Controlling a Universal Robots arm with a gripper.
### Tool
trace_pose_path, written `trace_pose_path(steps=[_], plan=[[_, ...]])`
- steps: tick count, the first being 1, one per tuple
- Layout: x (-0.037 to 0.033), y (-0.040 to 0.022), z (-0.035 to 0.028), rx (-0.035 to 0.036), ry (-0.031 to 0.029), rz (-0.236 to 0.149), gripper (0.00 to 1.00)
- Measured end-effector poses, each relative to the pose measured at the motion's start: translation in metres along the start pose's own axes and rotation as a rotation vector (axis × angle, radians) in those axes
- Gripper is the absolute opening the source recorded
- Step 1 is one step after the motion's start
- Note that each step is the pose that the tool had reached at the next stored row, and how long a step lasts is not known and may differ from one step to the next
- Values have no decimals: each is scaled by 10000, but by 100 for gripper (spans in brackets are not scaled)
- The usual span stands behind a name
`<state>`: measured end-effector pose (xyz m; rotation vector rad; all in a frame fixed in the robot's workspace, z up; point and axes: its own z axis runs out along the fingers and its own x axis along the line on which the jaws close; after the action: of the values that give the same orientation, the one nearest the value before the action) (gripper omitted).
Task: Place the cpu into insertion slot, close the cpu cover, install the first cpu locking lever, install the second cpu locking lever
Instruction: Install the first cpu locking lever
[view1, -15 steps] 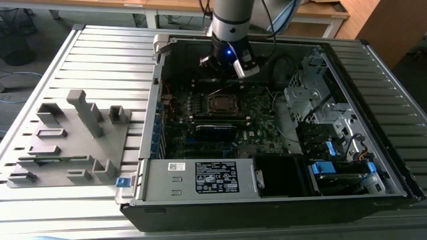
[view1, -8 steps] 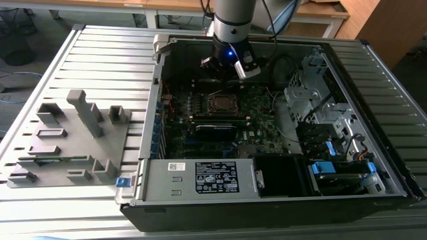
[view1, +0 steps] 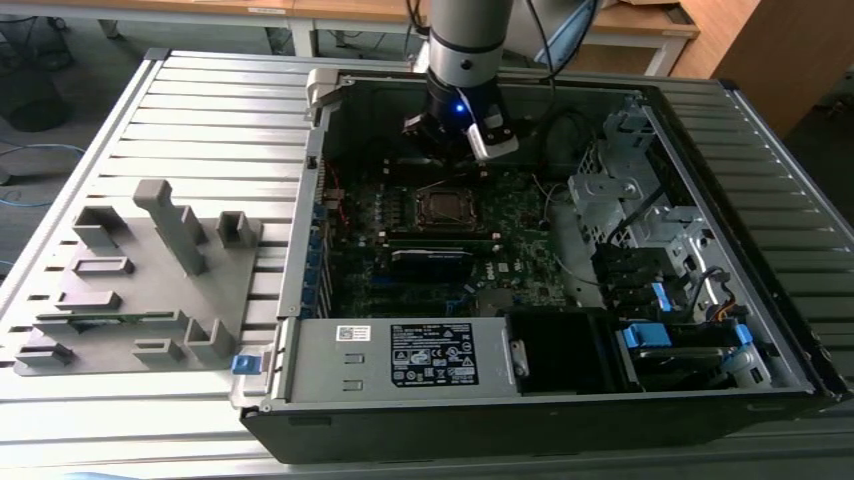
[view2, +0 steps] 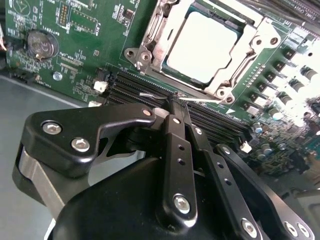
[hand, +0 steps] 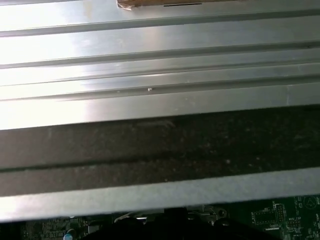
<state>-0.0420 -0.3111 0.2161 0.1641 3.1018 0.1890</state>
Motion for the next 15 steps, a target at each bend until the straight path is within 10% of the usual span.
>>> trace_pose_path(steps=[15], plan=[[0, -2, 13, 17, -77, 608, 11]])
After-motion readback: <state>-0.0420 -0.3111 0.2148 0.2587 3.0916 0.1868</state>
